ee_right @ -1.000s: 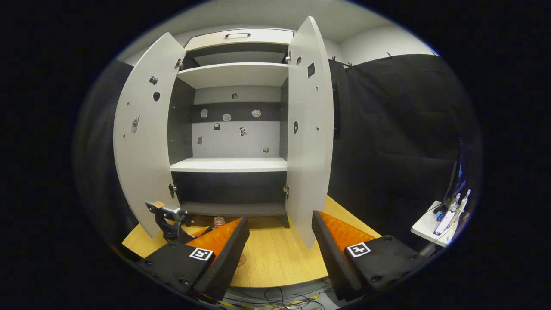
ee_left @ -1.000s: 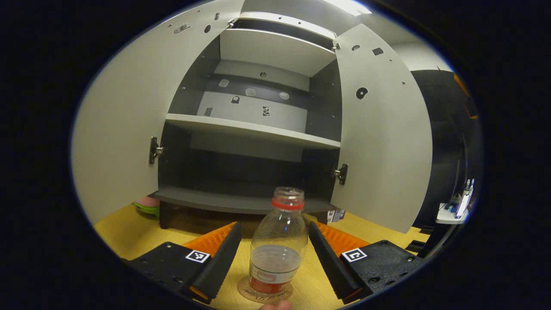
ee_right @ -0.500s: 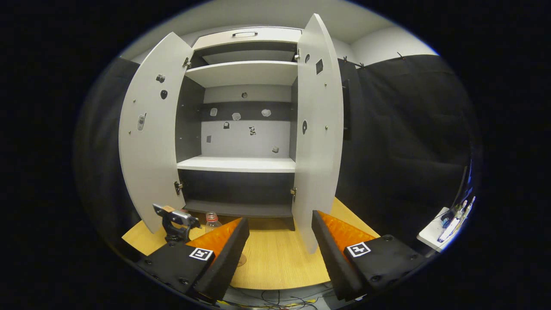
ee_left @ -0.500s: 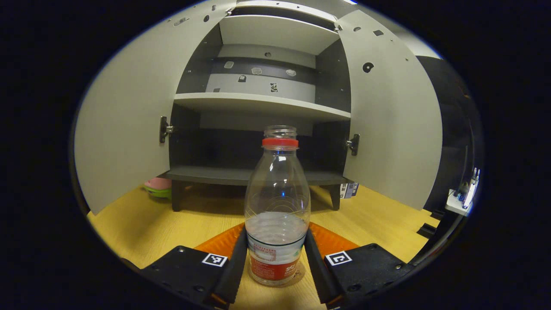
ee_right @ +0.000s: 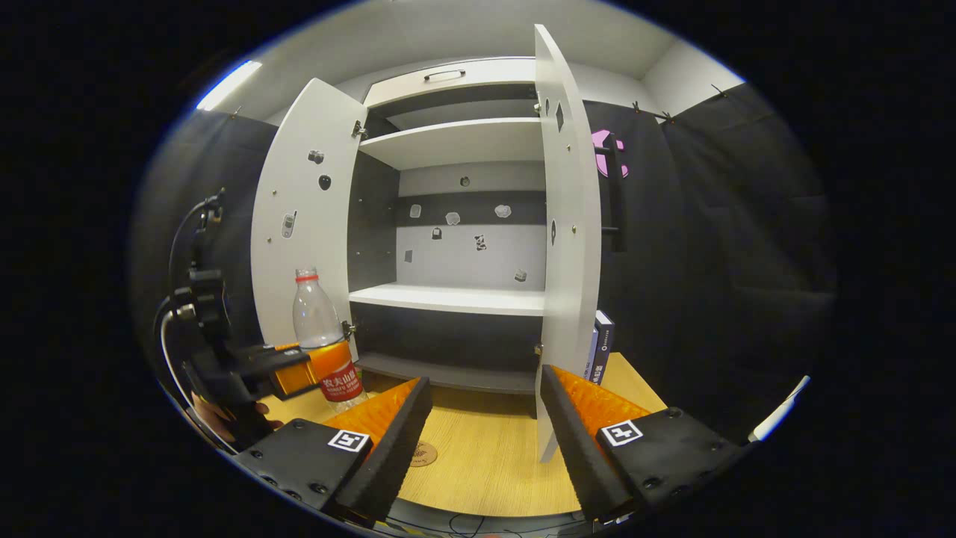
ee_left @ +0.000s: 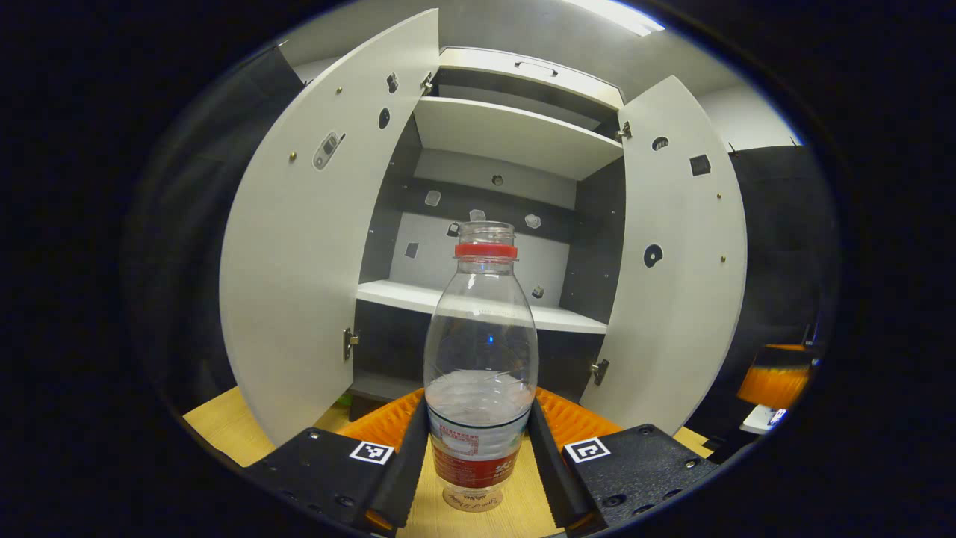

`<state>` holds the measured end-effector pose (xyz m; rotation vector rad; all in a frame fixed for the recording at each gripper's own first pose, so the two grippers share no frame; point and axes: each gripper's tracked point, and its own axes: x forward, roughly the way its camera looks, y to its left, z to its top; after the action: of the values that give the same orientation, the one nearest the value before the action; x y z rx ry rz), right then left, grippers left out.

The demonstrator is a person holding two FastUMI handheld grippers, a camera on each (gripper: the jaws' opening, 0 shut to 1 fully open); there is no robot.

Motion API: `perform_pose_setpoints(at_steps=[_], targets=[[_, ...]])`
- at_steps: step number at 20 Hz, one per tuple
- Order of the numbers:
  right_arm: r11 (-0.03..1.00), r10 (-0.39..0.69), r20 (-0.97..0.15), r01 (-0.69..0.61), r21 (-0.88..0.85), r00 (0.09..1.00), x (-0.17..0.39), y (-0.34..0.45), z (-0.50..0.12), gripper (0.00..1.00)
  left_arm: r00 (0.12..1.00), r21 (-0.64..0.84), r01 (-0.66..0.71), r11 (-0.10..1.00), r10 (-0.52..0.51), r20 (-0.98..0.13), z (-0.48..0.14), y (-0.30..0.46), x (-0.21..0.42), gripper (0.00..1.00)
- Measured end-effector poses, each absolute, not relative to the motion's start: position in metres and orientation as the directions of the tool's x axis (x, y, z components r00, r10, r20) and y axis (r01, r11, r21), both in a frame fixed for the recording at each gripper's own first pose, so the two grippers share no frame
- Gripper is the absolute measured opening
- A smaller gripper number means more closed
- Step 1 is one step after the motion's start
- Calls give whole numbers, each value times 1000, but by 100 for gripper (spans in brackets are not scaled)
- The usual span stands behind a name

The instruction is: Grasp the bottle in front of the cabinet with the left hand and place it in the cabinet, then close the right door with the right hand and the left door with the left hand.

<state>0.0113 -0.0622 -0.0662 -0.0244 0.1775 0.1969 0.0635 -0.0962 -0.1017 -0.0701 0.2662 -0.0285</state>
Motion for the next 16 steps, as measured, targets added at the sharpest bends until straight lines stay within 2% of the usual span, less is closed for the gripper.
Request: perform_pose_setpoints(at_steps=[3, 6, 8, 11, 16], targets=[[974, 224, -183, -226, 9, 957, 8, -76, -66, 97, 973, -120, 22, 993, -49, -227, -45, -108, 78, 70], [976, 217, -176, -210, 57, 960, 9, -87, -68, 97, 988, -43, 55, 998, -60, -142, 0, -109, 121, 70], [986, 159, -162, -149, 71, 974, 13, -97, -69, 97, 989, -14, 93, 996, -94, -113, 18, -117, 159, 70], [997, 56, -168, -48, 54, 984, 14, -115, -74, 97, 976, -38, 169, 985, -173, -131, 24, -139, 221, 70], [993, -111, -165, 115, 18, 980, 18, -131, -71, 97, 959, -33, 230, 973, -232, -162, -5, -151, 331, 70]])
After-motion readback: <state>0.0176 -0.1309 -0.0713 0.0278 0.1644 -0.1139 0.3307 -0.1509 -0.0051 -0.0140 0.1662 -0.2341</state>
